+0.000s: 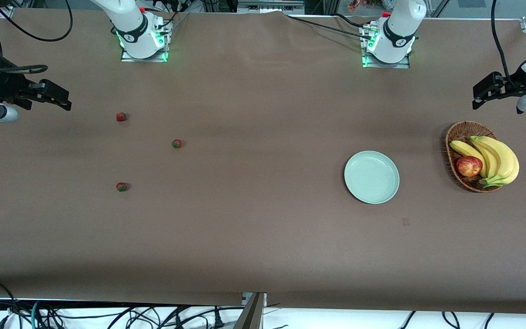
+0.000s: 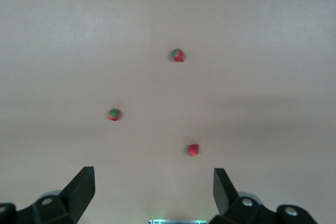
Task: Collect all strawberries into plate
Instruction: 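Move the right gripper toward the nearest red strawberry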
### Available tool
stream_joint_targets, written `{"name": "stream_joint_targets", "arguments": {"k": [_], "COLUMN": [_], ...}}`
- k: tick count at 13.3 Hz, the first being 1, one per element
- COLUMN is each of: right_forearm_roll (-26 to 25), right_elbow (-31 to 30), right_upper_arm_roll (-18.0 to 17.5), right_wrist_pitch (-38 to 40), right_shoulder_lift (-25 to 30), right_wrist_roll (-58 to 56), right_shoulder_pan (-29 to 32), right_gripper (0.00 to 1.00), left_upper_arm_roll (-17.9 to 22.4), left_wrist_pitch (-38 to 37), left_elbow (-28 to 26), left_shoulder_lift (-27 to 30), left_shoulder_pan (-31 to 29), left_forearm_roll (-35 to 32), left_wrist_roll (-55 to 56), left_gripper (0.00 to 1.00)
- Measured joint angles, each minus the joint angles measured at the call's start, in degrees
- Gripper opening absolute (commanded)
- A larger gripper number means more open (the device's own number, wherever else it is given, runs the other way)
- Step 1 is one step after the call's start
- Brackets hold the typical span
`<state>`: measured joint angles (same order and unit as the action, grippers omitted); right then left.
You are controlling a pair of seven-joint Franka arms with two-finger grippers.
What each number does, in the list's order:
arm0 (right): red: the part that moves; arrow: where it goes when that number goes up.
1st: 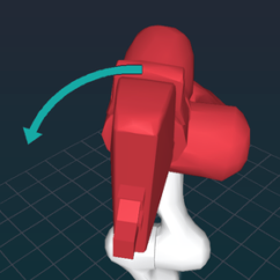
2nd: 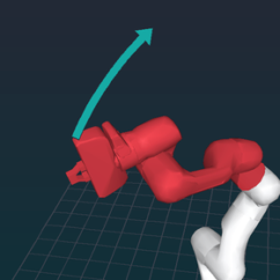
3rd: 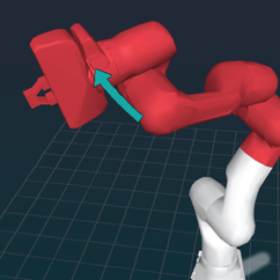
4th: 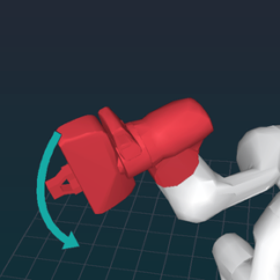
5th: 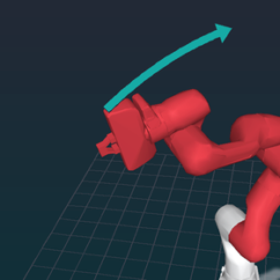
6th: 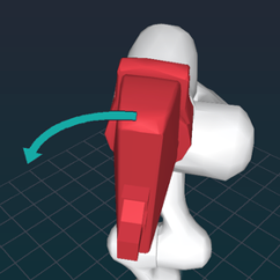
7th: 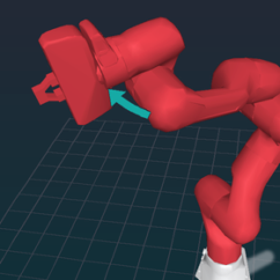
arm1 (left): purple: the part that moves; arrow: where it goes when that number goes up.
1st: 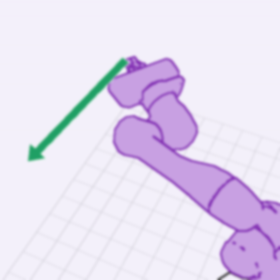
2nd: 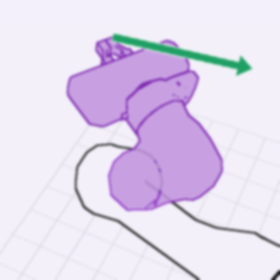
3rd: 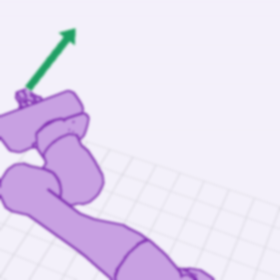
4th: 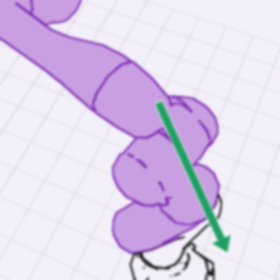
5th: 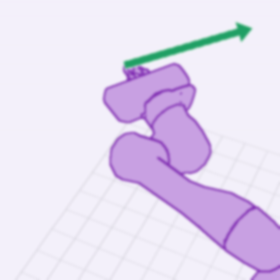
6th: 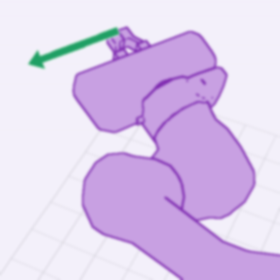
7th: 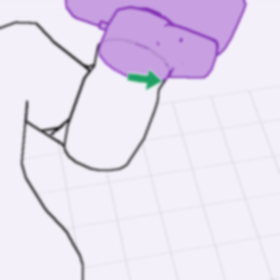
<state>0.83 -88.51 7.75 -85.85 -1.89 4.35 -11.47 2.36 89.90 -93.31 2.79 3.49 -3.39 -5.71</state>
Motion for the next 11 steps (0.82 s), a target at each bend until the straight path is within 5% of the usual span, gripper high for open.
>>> {"name": "stream_joint_targets", "arguments": {"k": [11], "right_forearm_roll": [-0.4], "right_elbow": [-1.0], "right_upper_arm_roll": [-0.2], "right_wrist_pitch": [2.2], "right_shoulder_lift": [0.1], "right_wrist_roll": [-2.7], "right_shoulder_pan": [0.0], "right_gripper": [1.0], "left_upper_arm_roll": [0.1], "left_wrist_pitch": [-0.3], "left_elbow": [0.0], "left_shoulder_lift": [0.0], "left_shoulder_pan": [-0.1], "left_forearm_roll": [0.0], "left_wrist_roll": [0.0], "left_gripper": [1.0]}}
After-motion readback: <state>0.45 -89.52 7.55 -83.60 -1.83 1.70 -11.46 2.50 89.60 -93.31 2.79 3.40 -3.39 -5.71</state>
